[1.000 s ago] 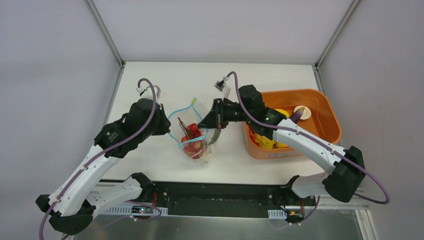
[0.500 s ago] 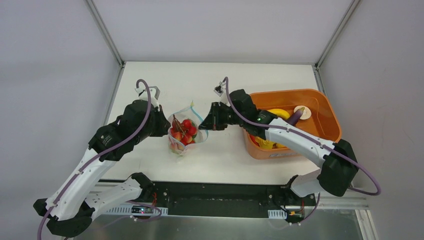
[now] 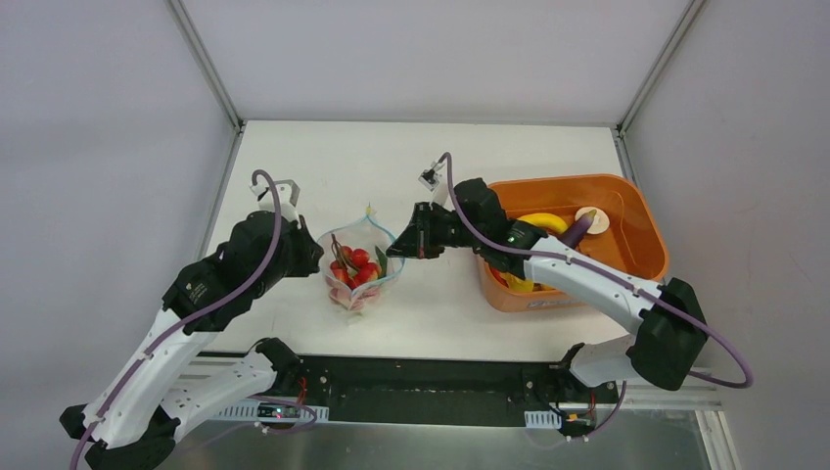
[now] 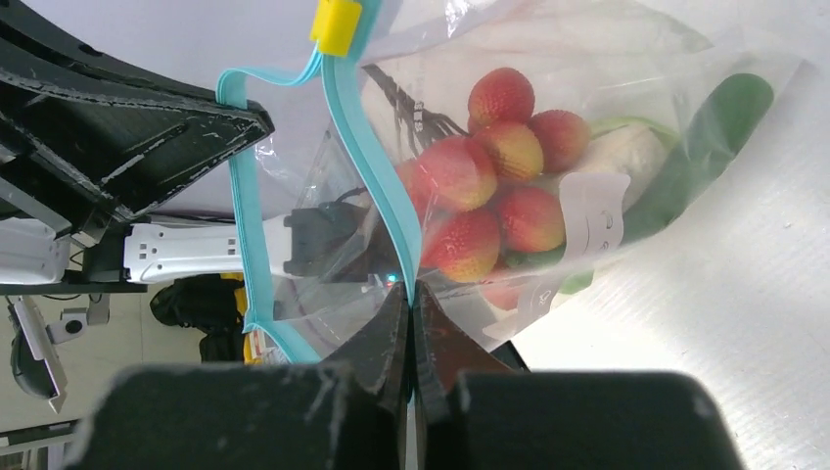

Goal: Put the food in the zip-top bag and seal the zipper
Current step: Adjust the zipper food storage bag at the center of the board.

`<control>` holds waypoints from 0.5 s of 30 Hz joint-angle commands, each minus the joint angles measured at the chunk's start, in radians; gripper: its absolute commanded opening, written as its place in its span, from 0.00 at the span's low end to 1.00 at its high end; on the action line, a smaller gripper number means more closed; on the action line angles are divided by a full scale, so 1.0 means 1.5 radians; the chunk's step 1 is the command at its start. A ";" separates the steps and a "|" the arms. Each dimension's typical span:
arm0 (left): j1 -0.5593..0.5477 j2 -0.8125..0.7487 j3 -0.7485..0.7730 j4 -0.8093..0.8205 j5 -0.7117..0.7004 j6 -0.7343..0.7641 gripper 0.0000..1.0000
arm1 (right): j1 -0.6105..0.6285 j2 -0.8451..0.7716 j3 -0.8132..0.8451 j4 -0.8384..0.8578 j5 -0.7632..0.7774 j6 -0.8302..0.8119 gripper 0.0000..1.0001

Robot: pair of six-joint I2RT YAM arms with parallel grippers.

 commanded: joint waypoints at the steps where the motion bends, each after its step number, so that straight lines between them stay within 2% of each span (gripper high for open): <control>1: 0.007 -0.023 -0.001 0.032 -0.006 0.004 0.00 | 0.001 -0.043 0.007 0.068 -0.051 -0.001 0.00; 4: 0.007 -0.016 -0.013 0.009 -0.067 -0.003 0.00 | 0.001 -0.031 -0.005 0.178 -0.201 0.046 0.00; 6: 0.007 -0.007 -0.023 -0.005 -0.092 -0.017 0.00 | 0.004 -0.010 0.007 0.210 -0.254 0.071 0.00; 8: 0.007 -0.011 -0.042 0.007 -0.096 -0.027 0.00 | 0.010 0.003 0.011 0.193 -0.219 0.058 0.00; 13: 0.007 -0.053 -0.088 0.059 -0.084 -0.043 0.00 | 0.023 -0.007 0.032 0.030 0.014 -0.009 0.02; 15: 0.007 -0.066 -0.097 0.073 -0.084 -0.044 0.00 | 0.023 -0.005 0.046 -0.010 0.059 -0.026 0.03</control>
